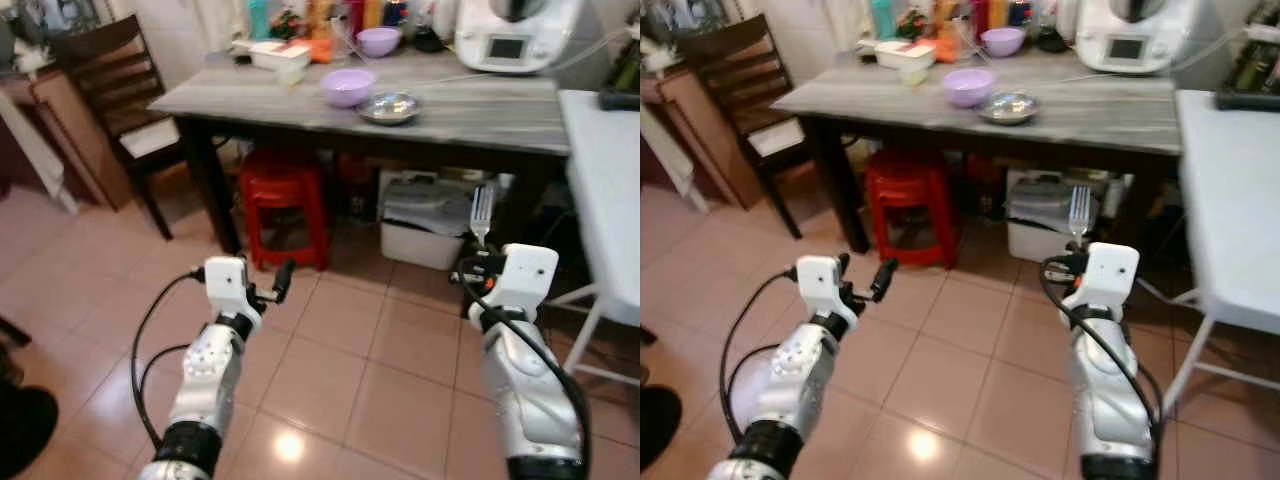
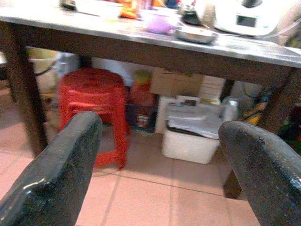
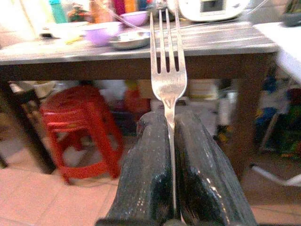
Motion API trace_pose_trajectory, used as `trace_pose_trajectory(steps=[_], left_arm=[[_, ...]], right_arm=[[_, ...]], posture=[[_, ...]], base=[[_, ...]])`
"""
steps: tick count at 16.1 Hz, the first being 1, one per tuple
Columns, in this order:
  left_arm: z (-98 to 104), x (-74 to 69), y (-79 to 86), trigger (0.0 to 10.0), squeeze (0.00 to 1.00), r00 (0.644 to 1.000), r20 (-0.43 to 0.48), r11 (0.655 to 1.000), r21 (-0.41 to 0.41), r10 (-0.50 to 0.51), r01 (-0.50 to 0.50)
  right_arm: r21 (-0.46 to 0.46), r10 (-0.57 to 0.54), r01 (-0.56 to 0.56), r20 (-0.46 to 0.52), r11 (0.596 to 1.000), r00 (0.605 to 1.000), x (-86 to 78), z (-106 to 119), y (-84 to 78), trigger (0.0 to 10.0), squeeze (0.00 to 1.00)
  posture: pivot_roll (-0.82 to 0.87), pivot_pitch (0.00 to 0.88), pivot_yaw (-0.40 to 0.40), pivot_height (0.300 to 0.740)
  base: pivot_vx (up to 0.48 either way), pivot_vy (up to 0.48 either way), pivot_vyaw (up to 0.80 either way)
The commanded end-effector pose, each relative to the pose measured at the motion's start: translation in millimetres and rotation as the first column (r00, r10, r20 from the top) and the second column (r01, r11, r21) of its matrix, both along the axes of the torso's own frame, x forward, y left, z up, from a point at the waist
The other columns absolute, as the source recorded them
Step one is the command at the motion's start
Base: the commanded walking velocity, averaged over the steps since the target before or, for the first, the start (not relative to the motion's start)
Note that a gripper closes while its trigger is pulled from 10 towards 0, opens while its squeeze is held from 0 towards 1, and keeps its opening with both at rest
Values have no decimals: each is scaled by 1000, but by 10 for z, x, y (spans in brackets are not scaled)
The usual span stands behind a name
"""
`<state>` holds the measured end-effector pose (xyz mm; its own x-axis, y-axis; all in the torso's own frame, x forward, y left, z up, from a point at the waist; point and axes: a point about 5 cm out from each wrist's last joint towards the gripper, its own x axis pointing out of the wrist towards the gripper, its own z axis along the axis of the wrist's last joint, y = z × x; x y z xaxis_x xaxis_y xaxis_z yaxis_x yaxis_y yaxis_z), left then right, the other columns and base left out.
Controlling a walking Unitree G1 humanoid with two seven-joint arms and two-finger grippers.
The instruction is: Setting the table
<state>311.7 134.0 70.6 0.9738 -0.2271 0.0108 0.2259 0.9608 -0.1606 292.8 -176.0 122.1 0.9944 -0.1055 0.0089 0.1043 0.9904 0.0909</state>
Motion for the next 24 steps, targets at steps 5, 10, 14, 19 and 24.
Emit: trace_pose_trajectory(steps=[5,10,14,19,24], left_arm=[[36,-20,18,10000,0,999,24,999,-29,-25,25],[32,-95,106,10000,0,999,37,1000,-29,-10,11],[-18,-203,98,10000,0,1000,23,999,-34,-22,22],[20,-199,70,10000,0,999,27,998,-38,-43,44],[43,-196,51,10000,0,998,27,998,-39,-56,57]], right_arm=[[-8,14,-14,23,1000,1000,2,45,9,10000,0],[-39,30,-28,42,999,999,-27,70,-3,10000,0],[-79,53,-49,59,996,997,-90,55,2,10000,0],[-97,73,-66,73,993,995,-100,62,35,10000,0],[-83,62,-57,64,995,996,-106,44,34,10000,0]], posture=[[-134,0,83,740],[-137,0,81,740],[-128,0,80,740],[-127,0,81,740],[-127,0,81,740]], base=[[58,0,0],[338,0,0],[407,0,0],[395,0,0],[387,0,0]])
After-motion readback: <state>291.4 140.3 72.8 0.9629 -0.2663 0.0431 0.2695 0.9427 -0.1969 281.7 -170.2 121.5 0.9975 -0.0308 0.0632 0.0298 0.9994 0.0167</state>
